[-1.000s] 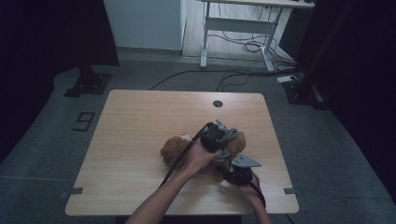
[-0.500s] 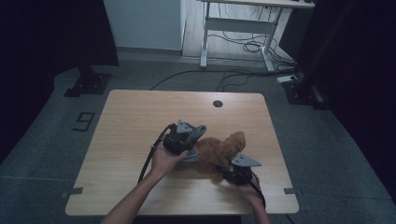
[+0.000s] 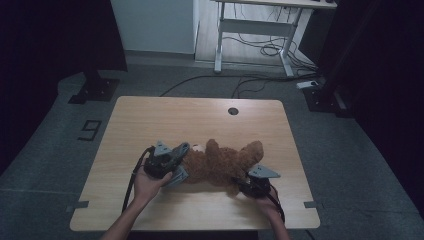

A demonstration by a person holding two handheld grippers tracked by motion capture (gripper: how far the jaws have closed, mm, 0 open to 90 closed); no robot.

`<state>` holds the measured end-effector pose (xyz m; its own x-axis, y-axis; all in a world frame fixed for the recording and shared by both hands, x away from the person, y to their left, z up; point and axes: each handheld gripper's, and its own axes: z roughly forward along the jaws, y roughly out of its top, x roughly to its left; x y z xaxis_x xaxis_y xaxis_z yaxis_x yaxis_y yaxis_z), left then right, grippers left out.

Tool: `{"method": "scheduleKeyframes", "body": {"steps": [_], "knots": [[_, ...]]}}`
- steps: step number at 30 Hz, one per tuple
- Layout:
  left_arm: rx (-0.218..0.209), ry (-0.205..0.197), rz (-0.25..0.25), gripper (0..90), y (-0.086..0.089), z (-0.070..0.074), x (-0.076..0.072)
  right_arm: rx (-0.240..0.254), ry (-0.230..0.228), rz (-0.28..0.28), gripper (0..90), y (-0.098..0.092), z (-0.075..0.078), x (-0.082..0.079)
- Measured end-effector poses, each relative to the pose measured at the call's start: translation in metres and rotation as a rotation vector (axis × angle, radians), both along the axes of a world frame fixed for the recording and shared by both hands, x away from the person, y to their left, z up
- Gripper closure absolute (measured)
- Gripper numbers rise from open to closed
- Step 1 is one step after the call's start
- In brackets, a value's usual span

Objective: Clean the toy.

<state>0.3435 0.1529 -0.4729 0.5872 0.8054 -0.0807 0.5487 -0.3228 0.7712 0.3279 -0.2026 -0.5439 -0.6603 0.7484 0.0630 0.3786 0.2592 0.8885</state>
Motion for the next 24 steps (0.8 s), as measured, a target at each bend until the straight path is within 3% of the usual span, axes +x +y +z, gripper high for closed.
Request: {"method": "scheduleKeyframes", "body": {"steps": [3,10,14,19,24], "knots": [[-0.028,0.006,0.017,78.0,0.004,-0.013,-0.001,-0.006,-0.007,-0.009,59.9,0.002,-0.001,0.000],[-0.018,-0.007,0.049,78.3,-0.006,-0.029,0.010,-0.039,-0.030,-0.042,61.9,0.008,-0.001,0.007],[-0.040,-0.008,0.069,78.5,-0.010,-0.029,0.027,-0.075,-0.069,-0.075,62.6,0.015,-0.002,0.014],[-0.070,0.015,0.095,78.6,-0.007,-0.029,0.057,-0.084,-0.073,-0.107,62.6,0.022,-0.002,0.037],[-0.074,0.027,0.074,78.5,0.003,-0.014,0.061,-0.065,-0.069,-0.090,62.2,0.020,-0.002,0.046]]}}
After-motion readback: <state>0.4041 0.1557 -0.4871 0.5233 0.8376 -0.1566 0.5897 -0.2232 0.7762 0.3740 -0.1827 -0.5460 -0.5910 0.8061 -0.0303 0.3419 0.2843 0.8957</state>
